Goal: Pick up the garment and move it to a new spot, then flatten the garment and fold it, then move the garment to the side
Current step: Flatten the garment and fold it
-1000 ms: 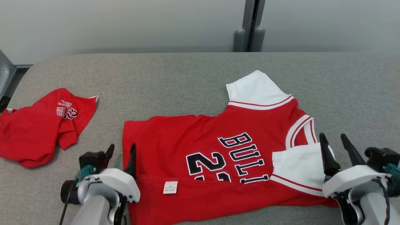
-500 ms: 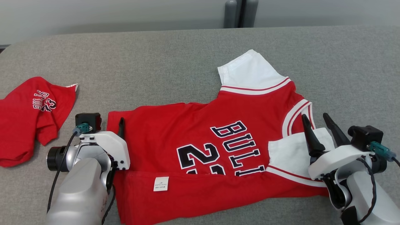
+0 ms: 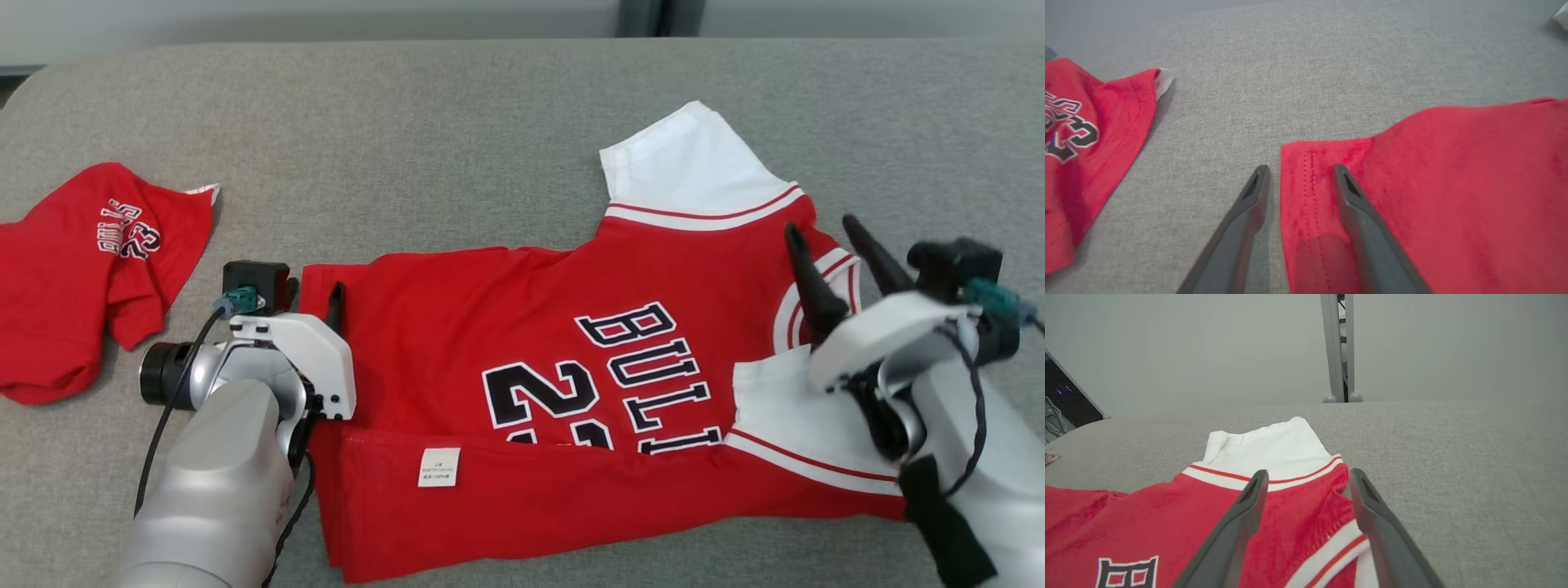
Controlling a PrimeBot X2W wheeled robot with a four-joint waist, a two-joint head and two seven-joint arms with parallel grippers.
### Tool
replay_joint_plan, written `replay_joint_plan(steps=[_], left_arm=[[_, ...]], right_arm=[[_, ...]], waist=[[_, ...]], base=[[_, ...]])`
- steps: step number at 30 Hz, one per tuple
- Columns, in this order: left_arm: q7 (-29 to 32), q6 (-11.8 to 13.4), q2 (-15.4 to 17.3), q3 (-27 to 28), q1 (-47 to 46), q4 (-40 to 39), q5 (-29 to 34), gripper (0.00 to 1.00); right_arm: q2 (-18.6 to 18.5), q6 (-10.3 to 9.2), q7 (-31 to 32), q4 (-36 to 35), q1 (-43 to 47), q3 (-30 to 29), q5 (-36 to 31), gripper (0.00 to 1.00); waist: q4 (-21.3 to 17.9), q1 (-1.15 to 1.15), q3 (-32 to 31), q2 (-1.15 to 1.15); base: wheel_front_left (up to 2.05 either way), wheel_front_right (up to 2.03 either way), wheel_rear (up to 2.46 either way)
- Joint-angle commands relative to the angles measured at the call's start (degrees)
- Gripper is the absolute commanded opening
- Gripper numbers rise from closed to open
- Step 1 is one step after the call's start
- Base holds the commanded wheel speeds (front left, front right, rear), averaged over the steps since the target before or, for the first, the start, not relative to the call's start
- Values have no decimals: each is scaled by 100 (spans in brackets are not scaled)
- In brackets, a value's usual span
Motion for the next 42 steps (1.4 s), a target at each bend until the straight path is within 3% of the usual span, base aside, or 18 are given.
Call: replay_joint_plan(steps=[1,3,5,6,14,19,26,33,34,35,36,37,42], left_arm=[[10,-71,16,-50,-130,17,12,48],[-22,-131,1,-134,-228,20,21,41],[-56,-170,-9,-214,-293,21,6,25],[-64,-191,-13,-266,-323,19,15,0],[-287,-300,-14,-867,-365,-602,-494,0],[-380,-311,-24,-1621,-146,-1360,-1194,0],[-416,-60,-16,-2492,-78,-1867,-1943,0],[-422,158,-18,-2852,-217,-2124,-2304,0],[-418,191,-17,-2877,-233,-2143,-2335,0],[-420,211,-17,-2900,-245,-2158,-2362,0],[-420,232,-17,-2915,-260,-2160,-2380,0],[-420,251,-17,-2920,-286,-2160,-2401,0],[-421,332,-17,-2849,-325,-2146,-2374,0]], right_arm=[[-92,-2,119,92,-278,54,-9,100],[-166,-2,249,202,-634,129,-39,100],[-222,-2,417,368,-948,192,-41,100],[-235,-2,493,449,-1121,228,-44,100],[-428,-2,1188,1517,-2394,355,-248,100],[-577,-2,1662,2363,-3052,342,-429,100],[-661,-2,1918,2963,-3436,378,-620,100],[-689,-2,2046,3157,-3603,402,-698,100],[-690,-2,2071,3180,-3615,410,-719,97],[-689,-2,2117,3201,-3618,436,-758,73],[-680,-2,2156,3220,-3633,457,-778,47],[-677,-3,2188,3232,-3662,466,-798,4],[-805,-3,1826,3249,-3849,368,-934,0]], waist=[[93,0,97,0],[167,0,182,0],[248,0,267,0],[290,0,308,0],[767,0,666,0],[1178,0,893,0],[1497,0,1031,0],[1609,0,1127,0],[1618,0,1139,0],[1623,0,1145,0],[1622,0,1155,0],[1616,0,1178,0],[1547,0,1208,0]], base=[[0,0,0],[0,0,0],[0,0,0],[0,0,0],[0,0,0],[0,0,0],[0,0,0],[0,0,0],[0,0,0],[0,0,0],[0,0,0],[0,0,0],[0,0,0]])
